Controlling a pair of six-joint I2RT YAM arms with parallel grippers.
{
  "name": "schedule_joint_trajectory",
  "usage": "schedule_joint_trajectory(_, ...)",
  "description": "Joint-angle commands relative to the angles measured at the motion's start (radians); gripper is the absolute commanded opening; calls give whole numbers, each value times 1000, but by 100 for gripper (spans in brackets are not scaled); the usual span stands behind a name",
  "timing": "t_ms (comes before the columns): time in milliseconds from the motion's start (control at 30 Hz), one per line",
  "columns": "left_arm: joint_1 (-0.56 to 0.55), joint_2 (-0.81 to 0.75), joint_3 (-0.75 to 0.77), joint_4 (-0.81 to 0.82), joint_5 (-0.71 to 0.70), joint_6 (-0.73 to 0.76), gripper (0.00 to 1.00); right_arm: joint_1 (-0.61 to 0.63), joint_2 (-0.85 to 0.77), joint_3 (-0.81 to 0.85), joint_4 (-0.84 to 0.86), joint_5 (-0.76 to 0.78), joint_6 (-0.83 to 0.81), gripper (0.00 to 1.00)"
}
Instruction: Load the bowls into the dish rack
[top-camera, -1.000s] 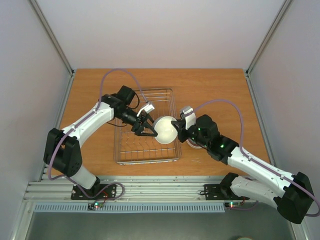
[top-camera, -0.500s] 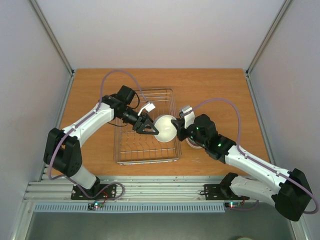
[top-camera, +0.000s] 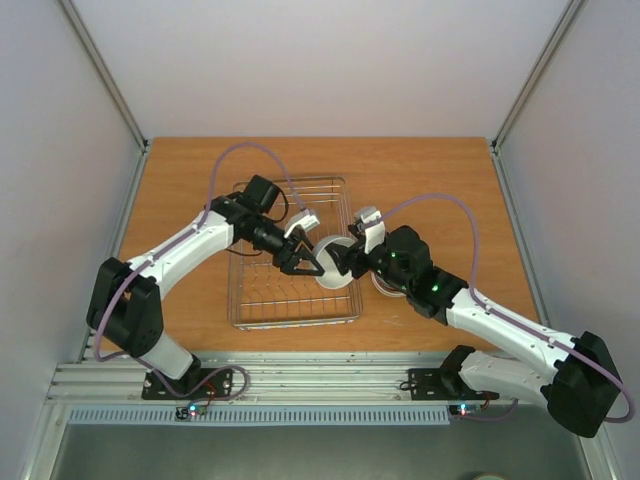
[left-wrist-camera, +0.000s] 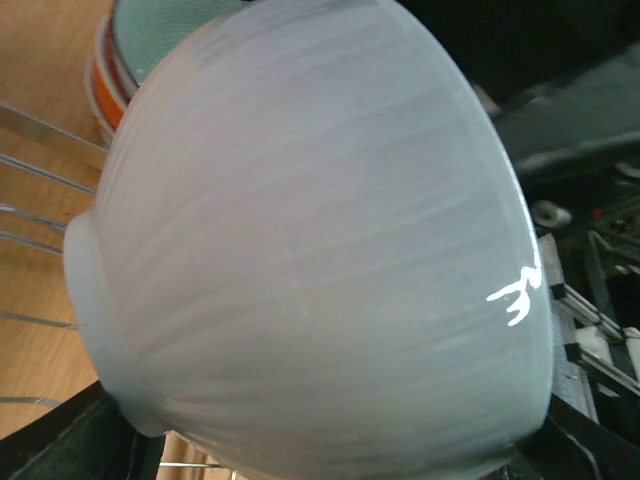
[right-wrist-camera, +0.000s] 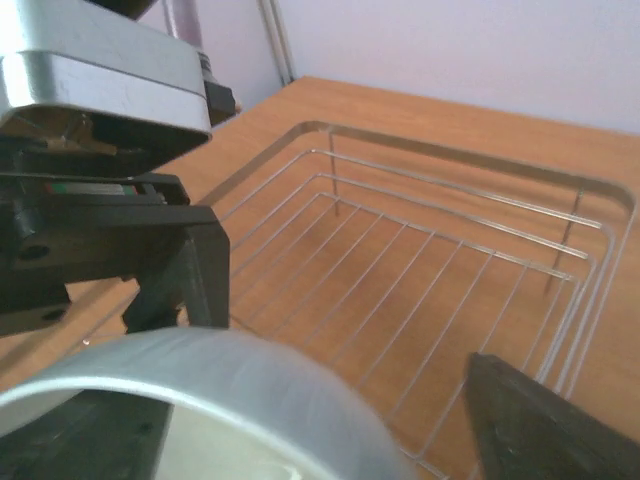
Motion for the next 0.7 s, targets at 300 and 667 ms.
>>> schedule_joint_trajectory(300,-2,-168,28,112,-553,-58,0,8,-91,72,-84,211,-55,97)
schedule_joint_trajectory(667,-3,-259,54,-48,-1203,-312,0,7,-95,81,-152,325,-57,98)
